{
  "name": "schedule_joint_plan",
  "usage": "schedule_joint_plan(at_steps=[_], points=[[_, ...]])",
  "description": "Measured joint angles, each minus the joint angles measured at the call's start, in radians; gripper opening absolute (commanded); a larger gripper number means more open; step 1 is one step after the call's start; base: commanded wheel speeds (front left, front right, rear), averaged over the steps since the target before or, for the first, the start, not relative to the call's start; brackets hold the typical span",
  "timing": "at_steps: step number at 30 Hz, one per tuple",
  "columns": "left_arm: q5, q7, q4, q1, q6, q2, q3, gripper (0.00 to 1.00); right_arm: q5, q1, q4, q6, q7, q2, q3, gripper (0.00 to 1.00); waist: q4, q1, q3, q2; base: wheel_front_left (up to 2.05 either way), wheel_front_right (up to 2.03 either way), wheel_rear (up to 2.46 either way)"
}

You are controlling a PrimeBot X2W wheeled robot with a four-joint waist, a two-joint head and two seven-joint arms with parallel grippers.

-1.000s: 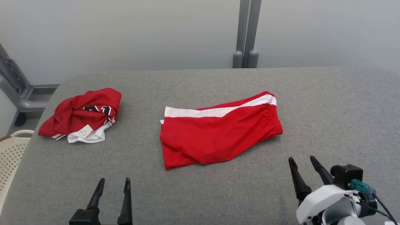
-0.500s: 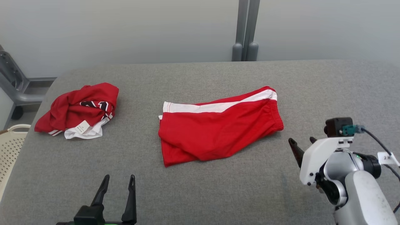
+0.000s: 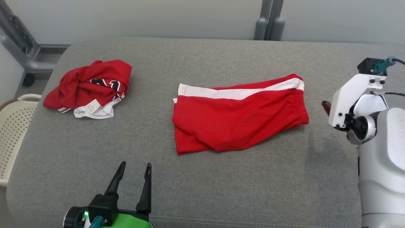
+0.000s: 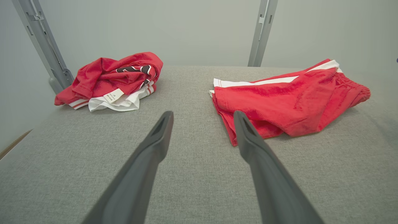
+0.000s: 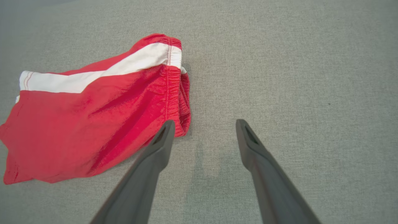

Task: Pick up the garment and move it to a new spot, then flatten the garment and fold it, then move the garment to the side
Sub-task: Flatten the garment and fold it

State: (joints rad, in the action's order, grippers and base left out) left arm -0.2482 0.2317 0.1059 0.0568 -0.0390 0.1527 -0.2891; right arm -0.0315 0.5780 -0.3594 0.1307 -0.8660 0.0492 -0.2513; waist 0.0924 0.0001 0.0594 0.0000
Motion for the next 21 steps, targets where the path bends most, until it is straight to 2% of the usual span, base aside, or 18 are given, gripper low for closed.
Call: schedule_joint_plan(at_steps=[6,15,21], points=[[0.004,0.004,0.012,-0.032,0.012,-0.005,-0.022,1.0,0.078,0.122,-0.123,0.0,-0.021,0.0,-0.128,1.0,0.046,0.0,0.05,0.0,0.0,0.0,0.0],[0.007,0.007,0.025,-0.057,0.021,-0.009,-0.04,1.0,0.157,0.24,-0.281,0.0,-0.03,-0.001,-0.231,1.0,0.105,0.0,0.116,0.0,0.0,0.0,0.0],[0.001,0.009,0.031,-0.074,0.02,-0.019,-0.049,1.0,0.282,0.279,-0.359,0.0,-0.021,-0.001,-0.311,1.0,0.134,0.0001,0.159,0.0,0.0,0.0,0.0]])
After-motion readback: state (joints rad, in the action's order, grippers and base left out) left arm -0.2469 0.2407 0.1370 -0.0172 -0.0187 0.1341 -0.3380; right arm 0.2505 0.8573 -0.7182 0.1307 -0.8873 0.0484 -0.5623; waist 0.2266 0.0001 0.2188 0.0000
